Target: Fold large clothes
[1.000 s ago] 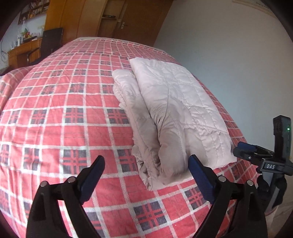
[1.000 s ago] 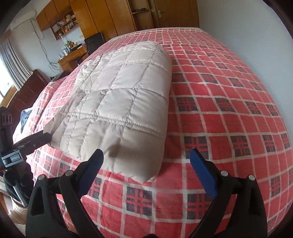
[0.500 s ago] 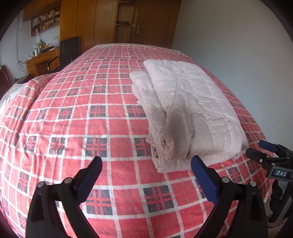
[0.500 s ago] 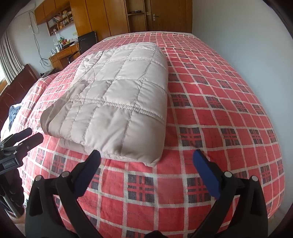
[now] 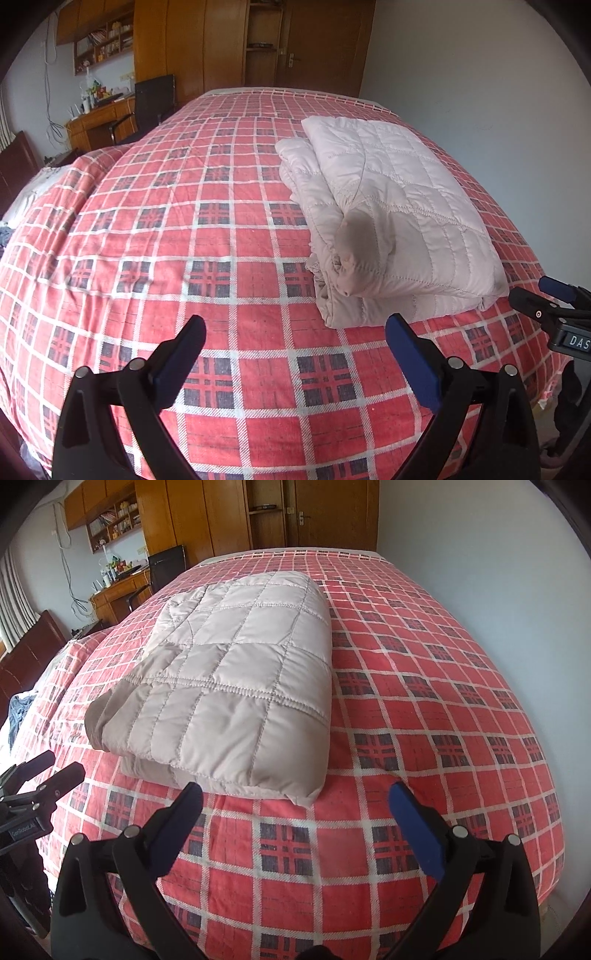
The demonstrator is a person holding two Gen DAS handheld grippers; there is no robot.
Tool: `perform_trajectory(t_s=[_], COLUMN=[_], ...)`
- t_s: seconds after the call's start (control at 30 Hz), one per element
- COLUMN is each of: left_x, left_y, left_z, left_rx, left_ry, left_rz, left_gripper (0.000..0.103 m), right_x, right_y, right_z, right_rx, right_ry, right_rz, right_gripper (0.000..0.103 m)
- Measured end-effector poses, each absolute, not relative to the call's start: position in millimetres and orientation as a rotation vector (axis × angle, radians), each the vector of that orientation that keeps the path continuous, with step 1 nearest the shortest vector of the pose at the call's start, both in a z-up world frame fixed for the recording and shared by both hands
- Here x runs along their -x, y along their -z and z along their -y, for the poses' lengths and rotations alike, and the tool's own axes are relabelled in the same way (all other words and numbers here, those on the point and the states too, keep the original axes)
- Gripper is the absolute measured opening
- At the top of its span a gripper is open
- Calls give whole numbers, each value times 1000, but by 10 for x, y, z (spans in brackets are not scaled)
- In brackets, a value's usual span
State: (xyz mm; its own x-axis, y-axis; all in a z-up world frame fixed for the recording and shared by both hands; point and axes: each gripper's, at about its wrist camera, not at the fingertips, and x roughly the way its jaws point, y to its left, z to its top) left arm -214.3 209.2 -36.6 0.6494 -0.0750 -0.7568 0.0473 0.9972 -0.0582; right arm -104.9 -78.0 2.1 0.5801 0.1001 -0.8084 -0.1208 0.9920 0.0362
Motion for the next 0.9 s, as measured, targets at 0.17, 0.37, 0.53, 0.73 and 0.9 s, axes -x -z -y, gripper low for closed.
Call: perform_trajectory(t_s=[0.17, 0.37, 0.53, 0.73, 0.9], left_x=[2170, 2177, 2193, 2184, 2174], left_y=[367, 391, 383, 393, 421], left_z=[-2090, -2059, -2014, -2007, -1989], left_rx=[40, 35, 15, 23, 20], left_ry=[66, 59, 63, 57, 49], left_rz=[-868, -882, -887, -892, -901], left_gripper=[98, 98, 98, 98, 98], right_x=[1055, 1067, 1063, 1057, 1048], right_y=[-3, 5, 2, 11, 29], right_z=[768, 752, 774, 780, 775], right_rx=[31, 41, 29, 29, 36], right_ry=[-119, -107, -103, -103, -102], right_rz=[-943, -949, -949, -951, -958], right_gripper=[100, 100, 100, 100, 100])
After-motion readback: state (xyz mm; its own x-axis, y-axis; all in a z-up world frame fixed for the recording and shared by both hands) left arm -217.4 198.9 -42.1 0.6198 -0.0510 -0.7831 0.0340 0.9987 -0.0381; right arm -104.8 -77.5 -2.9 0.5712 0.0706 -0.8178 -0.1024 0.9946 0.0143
